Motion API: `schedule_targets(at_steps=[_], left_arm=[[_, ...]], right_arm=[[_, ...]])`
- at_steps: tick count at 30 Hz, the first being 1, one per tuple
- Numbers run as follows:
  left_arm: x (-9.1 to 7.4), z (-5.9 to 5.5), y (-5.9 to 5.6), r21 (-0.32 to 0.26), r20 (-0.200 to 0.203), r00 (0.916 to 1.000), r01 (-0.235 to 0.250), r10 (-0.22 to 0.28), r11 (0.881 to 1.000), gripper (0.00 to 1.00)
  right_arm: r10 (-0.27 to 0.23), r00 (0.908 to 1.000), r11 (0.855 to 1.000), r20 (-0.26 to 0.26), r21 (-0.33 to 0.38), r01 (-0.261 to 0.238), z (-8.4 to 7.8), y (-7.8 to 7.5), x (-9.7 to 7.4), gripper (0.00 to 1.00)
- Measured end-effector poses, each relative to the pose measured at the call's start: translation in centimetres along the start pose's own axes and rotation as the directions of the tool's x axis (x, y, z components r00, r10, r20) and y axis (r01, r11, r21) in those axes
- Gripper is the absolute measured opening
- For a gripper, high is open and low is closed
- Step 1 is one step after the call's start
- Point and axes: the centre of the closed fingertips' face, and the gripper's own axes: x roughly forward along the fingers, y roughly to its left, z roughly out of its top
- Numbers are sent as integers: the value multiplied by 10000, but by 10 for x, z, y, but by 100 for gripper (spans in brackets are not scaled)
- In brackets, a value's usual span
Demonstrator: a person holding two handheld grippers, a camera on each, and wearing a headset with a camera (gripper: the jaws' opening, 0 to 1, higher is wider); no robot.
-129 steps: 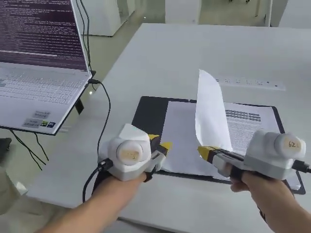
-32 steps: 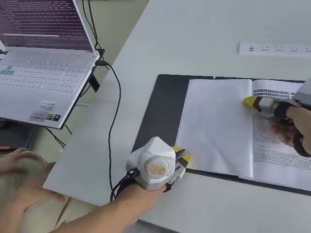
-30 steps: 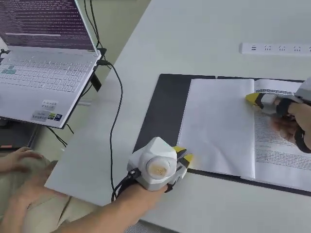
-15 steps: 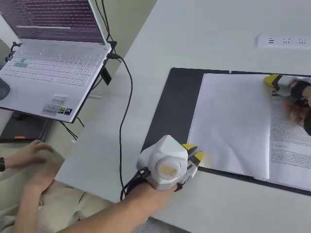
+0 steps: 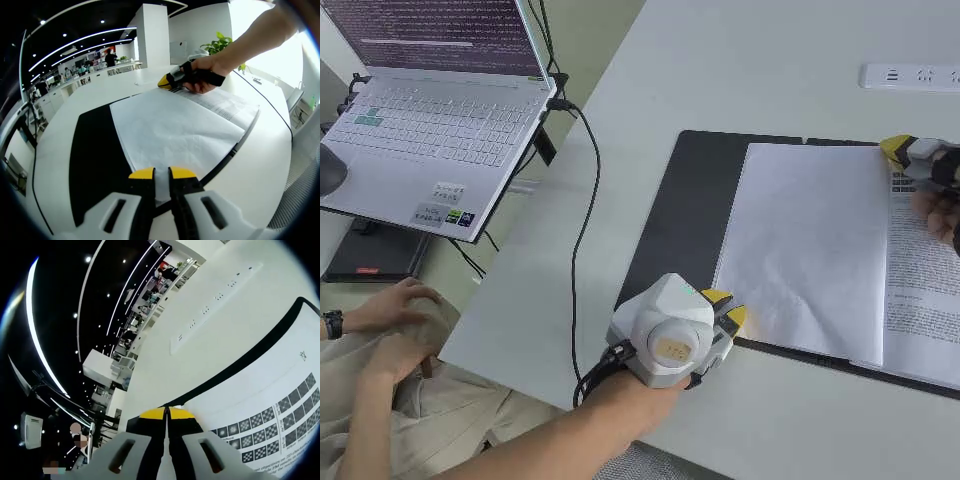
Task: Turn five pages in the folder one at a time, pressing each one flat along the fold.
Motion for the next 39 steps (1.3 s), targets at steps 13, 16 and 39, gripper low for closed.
schedule_targets(at_steps=[13, 16, 39], left_arm=[[0, -1, 1, -157, -4, 10000, -28, 28, 9999, 9], [0, -1, 1, -130, -44, 10000, -10, 9, 9999, 9], [0, -1, -1, -9, -264, 9996, -36, 36, 10000, 9]], right_arm=[[220, 9972, 9995, -716, 231, -204, -21, 2, -16, 0], [281, 9959, 9994, -861, 240, -261, -27, 3, -22, 0], [618, 9880, 9972, -1419, 515, -550, -67, 8, -65, 0]])
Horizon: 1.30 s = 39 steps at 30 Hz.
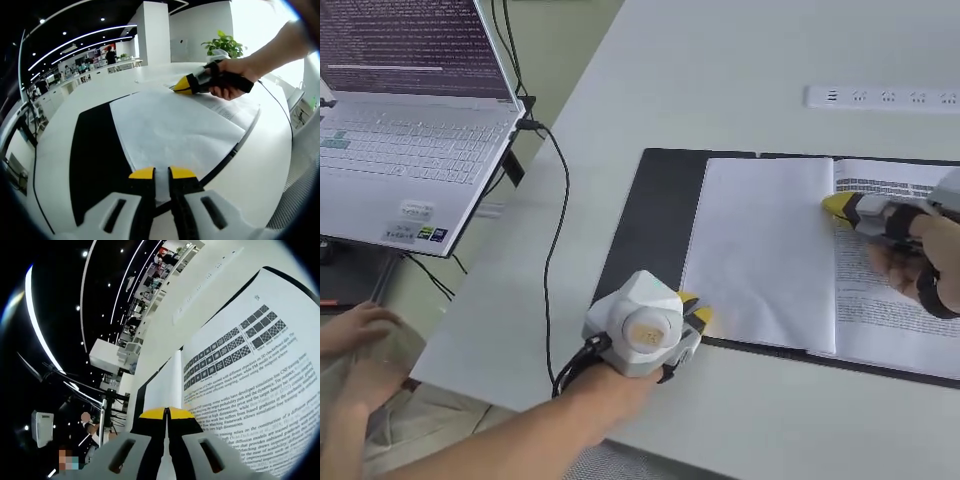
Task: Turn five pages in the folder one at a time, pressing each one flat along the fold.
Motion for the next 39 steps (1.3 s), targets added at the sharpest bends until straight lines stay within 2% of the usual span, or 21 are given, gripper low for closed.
schedule_targets(at_steps=[11, 20, 30, 39], left_arm=[[0, 0, 0, 28, -66, 10000, 3, -3, 10000, 9], [-1, 0, 0, 78, -79, 10000, 10, -9, 10000, 9], [0, 0, 0, 137, -83, 10000, 8, -7, 9999, 9], [-1, 1, 0, 176, -74, 10000, -8, 9, 9998, 9]], right_arm=[[100, 9998, 9999, -145, 8, -100, -13, 1, -10, 0], [359, 9982, 9992, -489, 207, -349, -28, 1, -20, 0], [673, 9921, 9973, -1062, 352, -639, -55, 7, -36, 0], [1006, 9814, 9941, -1635, 568, -924, -82, 11, -53, 0]])
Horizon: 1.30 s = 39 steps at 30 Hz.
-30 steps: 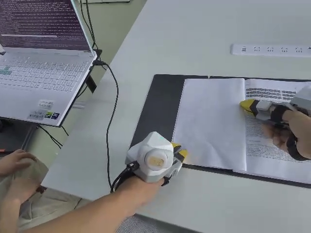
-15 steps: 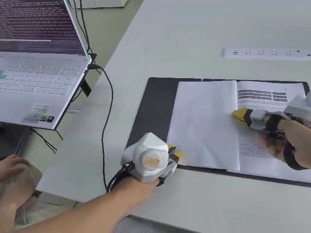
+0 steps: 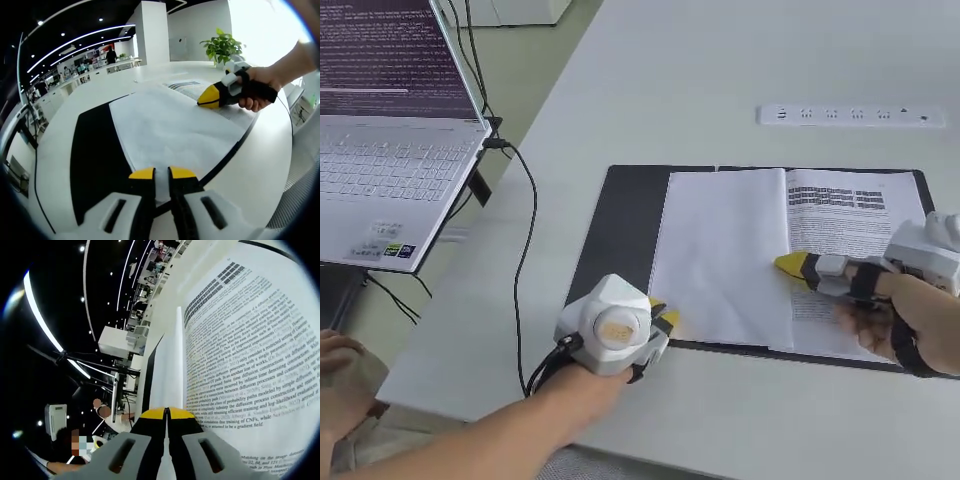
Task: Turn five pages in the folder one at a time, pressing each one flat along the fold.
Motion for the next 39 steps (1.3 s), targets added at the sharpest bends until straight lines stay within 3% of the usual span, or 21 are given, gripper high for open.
schedule_targets(at_steps=[13, 28, 33, 39], left_arm=[[0, 0, 0, 41, -16, 10000, -10, 10, 10000, 9], [2, -1, 1, -65, 11, 10000, -82, 82, 9999, 8], [2, -1, 2, -61, 5, 9999, -109, 109, 9999, 8], [0, -1, 1, -258, 38, 9998, -172, 173, 9995, 8]], right_arm=[[368, 9960, 9990, -814, 269, -347, -41, 4, -19, 0], [601, 9914, 9971, -1167, 531, -542, -78, 7, -36, 0], [773, 9874, 9951, -1382, 723, -677, -105, 15, -44, 0], [734, 9866, 9949, -1460, 791, -623, -115, 13, -50, 0]])
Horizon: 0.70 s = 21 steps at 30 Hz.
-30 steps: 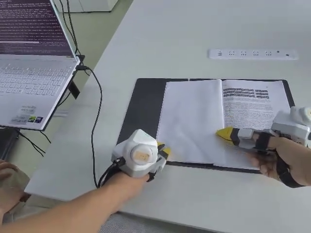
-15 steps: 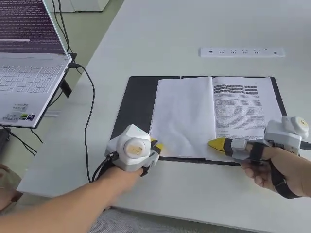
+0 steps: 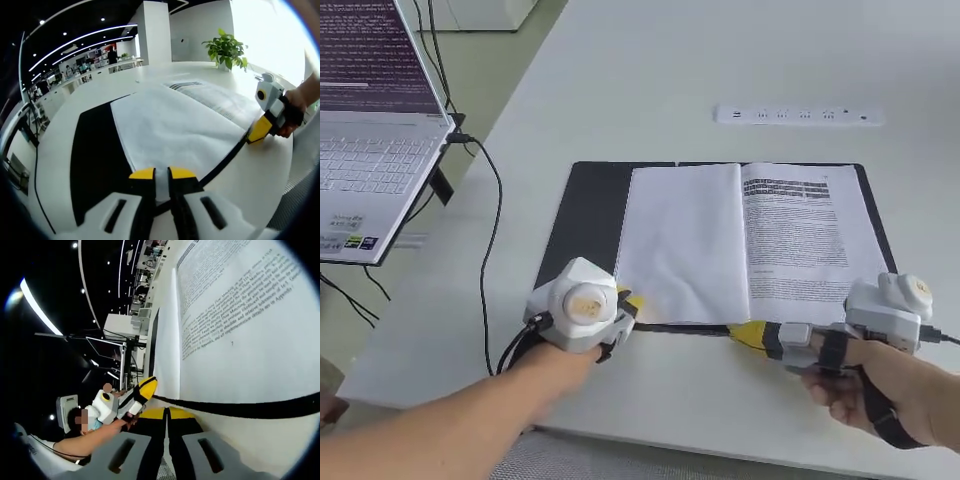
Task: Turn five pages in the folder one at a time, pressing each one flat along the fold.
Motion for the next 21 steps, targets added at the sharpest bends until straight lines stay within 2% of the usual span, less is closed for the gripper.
schedule_targets(at_steps=[3, 5, 7, 10, 14, 15, 17, 19, 20, 21], left_arm=[[-1, 0, 1, -870, 139, 9997, -183, 196, 9960, 8], [-4, 0, 1, -1479, 103, 9991, -384, 404, 9883, 9], [-6, 1, -1, -1738, -5, 9992, -402, 408, 9840, 10], [-11, -2, -2, -1802, -156, 9991, -409, 387, 9828, 10], [-23, -5, -4, -2135, -299, 9989, -405, 349, 9761, 11], [-27, -4, -5, -2141, -275, 9991, -360, 308, 9761, 11], [-34, -1, -6, -2170, -173, 9996, -270, 238, 9758, 13], [-43, 6, -10, -2200, -8, 10000, -59, 59, 9755, 14], [-47, 8, -11, -2191, 19, 10000, -20, 25, 9757, 16], [-50, 11, -11, -2178, 109, 9999, 23, 1, 9760, 17]], right_arm=[[125, 9998, 9999, 164, -83, -124, -1, 6, -6, 0], [118, 9993, 9987, 356, -505, -100, 3, 10, -10, 0], [67, 9975, 9943, 703, -1067, 9, 10, 16, -16, 0], [120, 9926, 9865, 1211, -1636, 80, 21, 28, -28, 0], [-79, 9796, 9702, 2010, -2358, 562, 37, 35, -50, 0], [-207, 9724, 9592, 2324, -2696, 849, 36, 43, -57, 0], [-413, 9639, 9474, 2631, -2960, 1214, 37, 48, -66, 0], [-628, 9525, 9361, 2979, -3134, 1597, 39, 52, -75, 5], [-768, 9432, 9255, 3233, -3289, 1881, 40, 55, -82, 8], [-834, 9392, 9158, 3331, -3460, 2040, 40, 57, -86, 12]])
